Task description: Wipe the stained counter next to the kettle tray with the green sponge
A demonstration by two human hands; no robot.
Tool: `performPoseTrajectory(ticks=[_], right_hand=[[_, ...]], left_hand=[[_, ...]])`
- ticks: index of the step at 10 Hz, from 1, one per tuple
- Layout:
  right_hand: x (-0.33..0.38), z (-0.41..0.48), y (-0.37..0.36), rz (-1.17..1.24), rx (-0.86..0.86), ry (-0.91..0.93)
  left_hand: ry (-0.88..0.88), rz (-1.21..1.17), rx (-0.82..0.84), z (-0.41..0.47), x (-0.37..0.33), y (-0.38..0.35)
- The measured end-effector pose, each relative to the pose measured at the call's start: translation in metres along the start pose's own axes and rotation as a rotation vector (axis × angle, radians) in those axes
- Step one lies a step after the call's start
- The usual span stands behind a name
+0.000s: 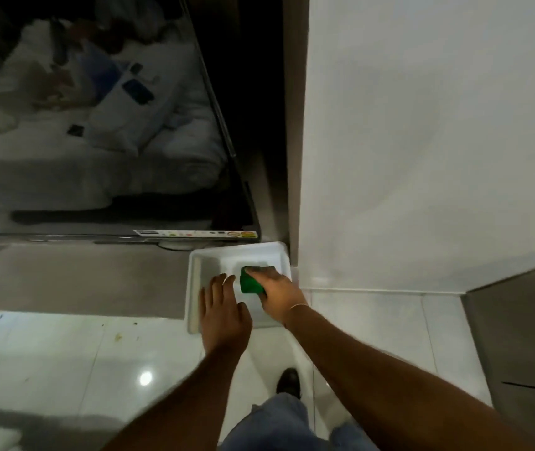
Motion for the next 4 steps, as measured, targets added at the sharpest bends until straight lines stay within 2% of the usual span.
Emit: performPoseTrajectory(ticks=[1,2,3,4], right_hand=[[-0.006,-0.002,-0.035,-0.256,0.25,0.097],[-0.015,-0.02,-0.052,-0.271,0.226,0.074],[-0.032,-0.046,-0.033,-0.227,0.058,0.042],[-0.06,-0.07,0.003,-0.286,-0.108,-0.077]], left_hand=[[-0.061,0.027,0.036,-0.007,0.022,-0.004],[-0.091,0.023,0.061,-0.014,0.032,-0.01],[-0.095,-0.03,0.082,-0.026,0.006,-0.013],[-0.249,-0.049,0.138,-0.024,-0.04,-0.021]])
Point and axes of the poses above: each hand's wrist, its own z-axis towards the middle knuckle, its own y-axis out of the back of the hand, x = y × z, the point moved 1 cm from there along z, towards the middle knuckle, and after that the axes turned 1 degree about y, right-handed, at the moved point
